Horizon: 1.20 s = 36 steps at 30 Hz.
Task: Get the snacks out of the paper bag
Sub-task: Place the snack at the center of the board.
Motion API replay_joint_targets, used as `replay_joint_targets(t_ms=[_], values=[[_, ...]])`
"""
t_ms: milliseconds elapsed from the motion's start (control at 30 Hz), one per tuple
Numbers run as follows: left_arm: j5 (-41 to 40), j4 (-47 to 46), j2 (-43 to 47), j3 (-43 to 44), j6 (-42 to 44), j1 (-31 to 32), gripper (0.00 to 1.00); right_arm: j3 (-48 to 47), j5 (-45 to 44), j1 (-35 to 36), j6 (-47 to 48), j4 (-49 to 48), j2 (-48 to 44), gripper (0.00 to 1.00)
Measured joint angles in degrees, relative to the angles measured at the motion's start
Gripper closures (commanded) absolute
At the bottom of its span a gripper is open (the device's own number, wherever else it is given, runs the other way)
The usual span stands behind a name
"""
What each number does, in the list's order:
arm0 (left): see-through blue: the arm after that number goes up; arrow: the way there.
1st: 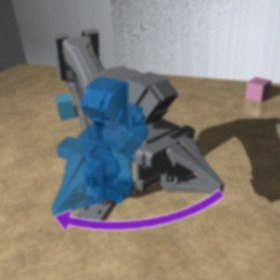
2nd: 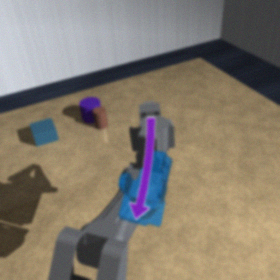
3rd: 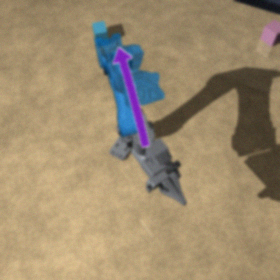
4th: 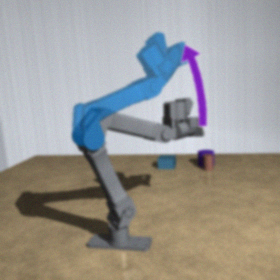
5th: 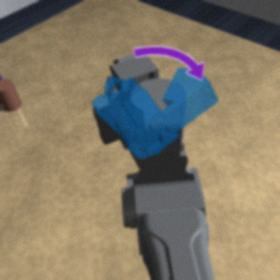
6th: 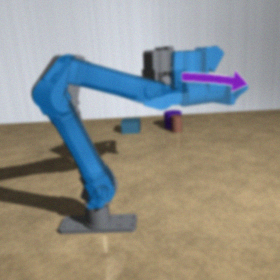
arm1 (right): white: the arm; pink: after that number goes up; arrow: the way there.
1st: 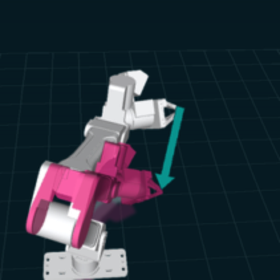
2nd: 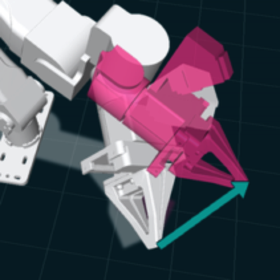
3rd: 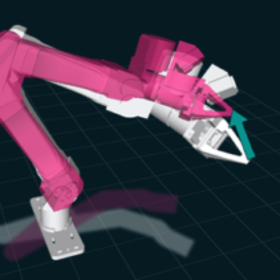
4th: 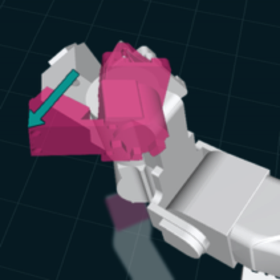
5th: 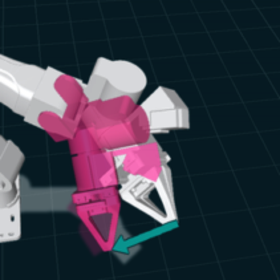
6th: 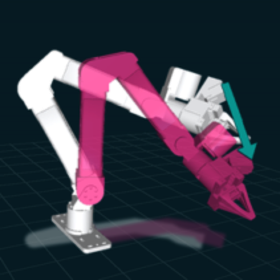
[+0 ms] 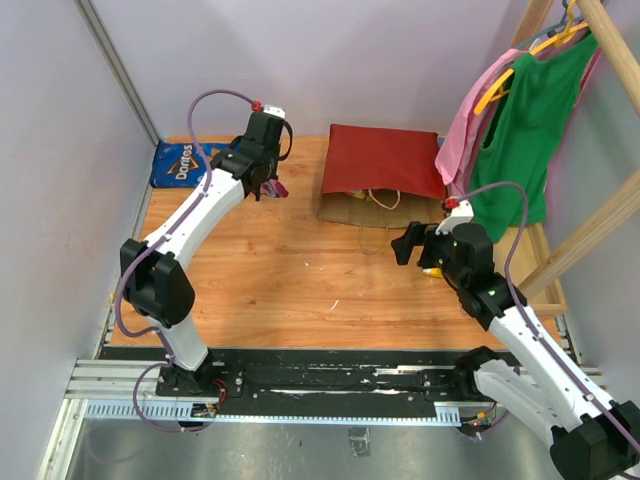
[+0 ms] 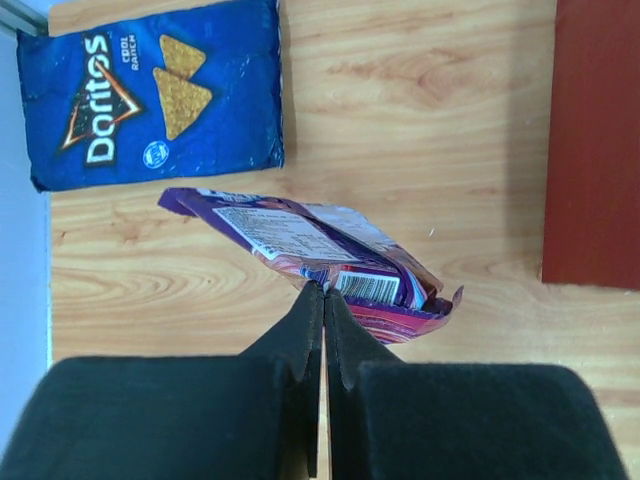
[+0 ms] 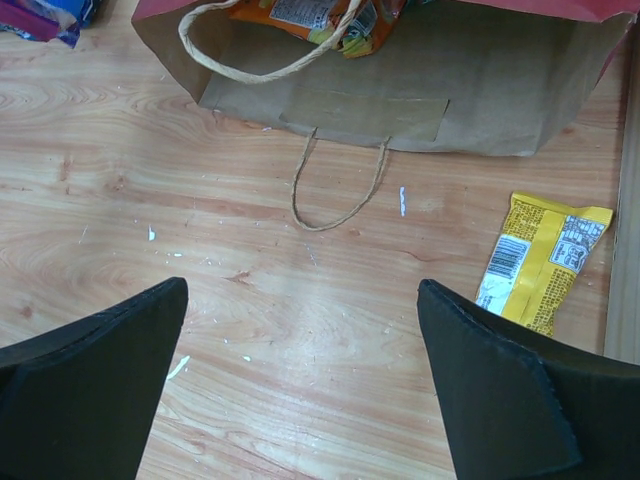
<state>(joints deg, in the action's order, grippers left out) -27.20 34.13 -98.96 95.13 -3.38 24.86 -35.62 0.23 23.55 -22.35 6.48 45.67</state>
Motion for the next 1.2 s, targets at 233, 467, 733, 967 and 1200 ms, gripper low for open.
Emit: replay_joint_targets(t_ms=[233, 467, 733, 967, 1200], values=[[-0.7, 5.0, -2.0, 2.8, 5.0, 0.0, 0.53, 0.7, 0.7, 0.0, 0.0, -0.2, 1.5, 0.01], [-6.8, 5.5, -28.2, 31.5, 11.1, 0.0, 0.0, 0.7, 2.6, 0.0, -0.5, -0.6, 3.8, 0.01], [-4.1, 0.5, -24.9, 19.7, 7.8, -0.3, 0.03, 0.8, 4.3, 0.0, -1.3, -0.7, 3.6, 0.0], [4.1, -15.5, 8.9, -12.4, -1.8, -2.0, 0.71, 2.0, 4.3, 0.0, -1.3, -0.7, 2.9, 0.0], [8.0, -26.7, 7.3, -22.6, -7.6, -4.2, 1.0, 4.1, 4.9, 0.0, -1.3, -0.9, 2.8, 0.0]])
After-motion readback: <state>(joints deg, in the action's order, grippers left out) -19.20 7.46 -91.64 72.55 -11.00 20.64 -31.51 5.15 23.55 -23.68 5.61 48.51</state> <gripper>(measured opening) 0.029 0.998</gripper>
